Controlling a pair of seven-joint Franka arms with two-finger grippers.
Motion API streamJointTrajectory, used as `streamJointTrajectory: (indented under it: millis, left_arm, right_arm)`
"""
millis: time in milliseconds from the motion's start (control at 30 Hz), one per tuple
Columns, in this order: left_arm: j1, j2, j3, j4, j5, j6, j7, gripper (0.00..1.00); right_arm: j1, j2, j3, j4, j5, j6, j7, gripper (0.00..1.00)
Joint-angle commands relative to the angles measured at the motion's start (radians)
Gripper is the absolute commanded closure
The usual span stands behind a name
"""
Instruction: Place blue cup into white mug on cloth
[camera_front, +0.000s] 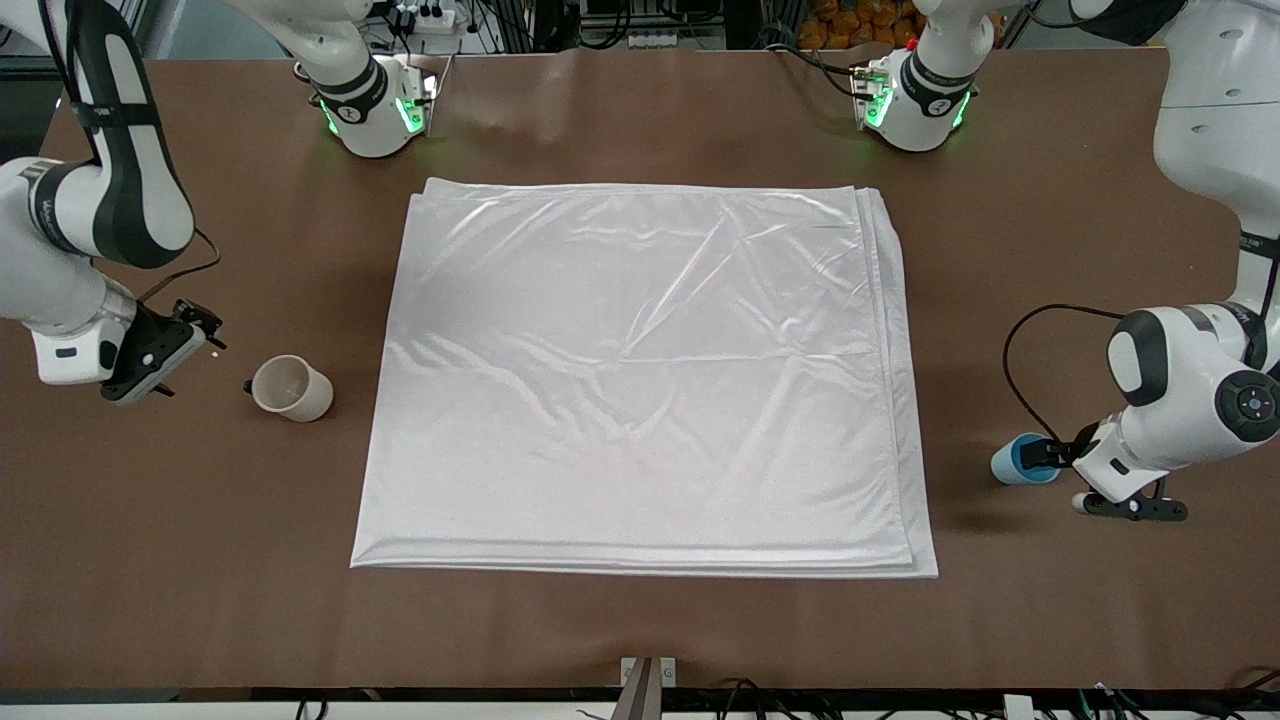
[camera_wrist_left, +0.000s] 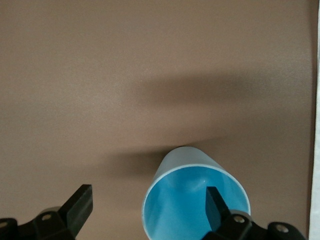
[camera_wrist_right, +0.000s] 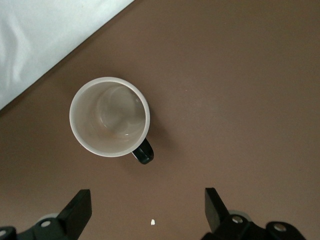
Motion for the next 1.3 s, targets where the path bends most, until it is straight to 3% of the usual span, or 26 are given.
streamJointTrajectory:
  millis: [0, 67, 267, 700, 1267]
  left_arm:
    - [0.008, 0.016, -0.008, 0.022, 0.012, 0.008, 0.005, 0.26]
    - [0.008, 0.018, -0.008, 0.022, 0.009, 0.008, 0.001, 0.42]
    - [0.008, 0.024, -0.009, 0.022, 0.003, 0.008, -0.005, 1.0]
    - [0.008, 0.039, -0.008, 0.022, 0.003, 0.01, -0.008, 1.0]
    - [0.008, 0.026, -0.009, 0.022, 0.003, 0.008, -0.011, 1.0]
  right_arm:
    - [-0.009, 0.055, 0.005, 0.007, 0.003, 0.009, -0.163, 0.0]
    - [-0.008, 0.067, 0.005, 0.005, 0.003, 0.016, -0.188, 0.0]
    - [0.0, 0.104, 0.005, 0.005, 0.0, 0.041, -0.249, 0.0]
    - [0.012, 0.187, 0.007, 0.01, -0.011, 0.199, -0.476, 0.0]
    - [0.0, 0.235, 0.007, 0.01, -0.011, 0.243, -0.656, 0.0]
